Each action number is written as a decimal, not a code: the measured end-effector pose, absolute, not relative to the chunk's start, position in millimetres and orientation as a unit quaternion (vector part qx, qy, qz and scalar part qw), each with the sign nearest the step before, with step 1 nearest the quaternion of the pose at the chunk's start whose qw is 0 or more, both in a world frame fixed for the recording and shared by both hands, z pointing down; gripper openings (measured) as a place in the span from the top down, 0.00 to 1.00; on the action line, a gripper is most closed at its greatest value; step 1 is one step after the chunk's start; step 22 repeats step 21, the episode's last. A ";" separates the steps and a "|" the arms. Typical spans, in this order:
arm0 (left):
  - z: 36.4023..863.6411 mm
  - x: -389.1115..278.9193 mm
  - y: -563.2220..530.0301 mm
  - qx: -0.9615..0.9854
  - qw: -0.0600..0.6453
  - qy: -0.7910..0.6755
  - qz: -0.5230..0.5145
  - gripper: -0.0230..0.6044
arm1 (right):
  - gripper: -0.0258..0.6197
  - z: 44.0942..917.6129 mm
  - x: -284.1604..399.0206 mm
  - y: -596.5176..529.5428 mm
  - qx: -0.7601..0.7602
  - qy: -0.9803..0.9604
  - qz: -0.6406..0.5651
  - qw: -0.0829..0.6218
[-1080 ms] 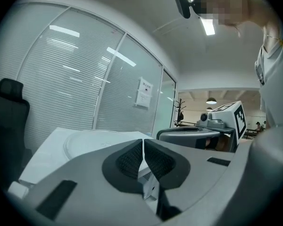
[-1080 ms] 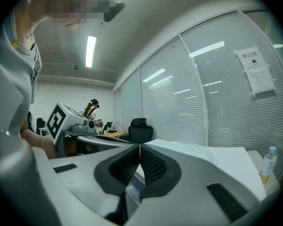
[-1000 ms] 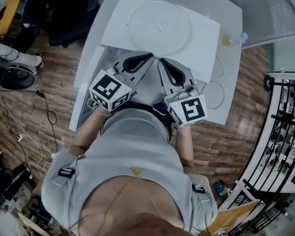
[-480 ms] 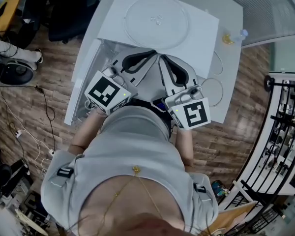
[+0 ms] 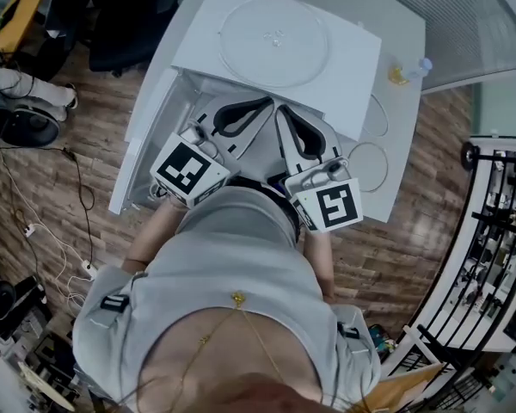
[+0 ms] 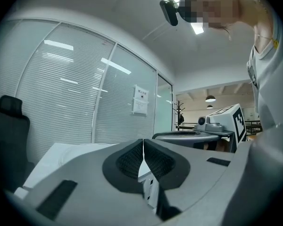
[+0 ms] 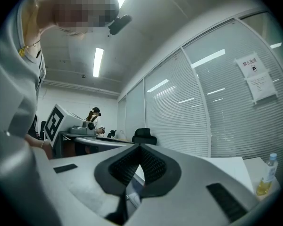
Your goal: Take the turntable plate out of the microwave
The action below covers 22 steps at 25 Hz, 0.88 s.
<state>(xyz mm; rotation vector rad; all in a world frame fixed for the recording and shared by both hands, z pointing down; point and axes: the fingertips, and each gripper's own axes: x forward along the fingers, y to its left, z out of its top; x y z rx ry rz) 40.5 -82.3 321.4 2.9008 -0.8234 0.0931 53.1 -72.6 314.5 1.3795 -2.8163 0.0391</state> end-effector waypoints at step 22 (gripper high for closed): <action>328.5 37.2 -83.0 0.956 0.055 -0.286 0.046 0.91 | 0.94 322.6 55.7 -76.8 0.443 -0.896 0.015 0.016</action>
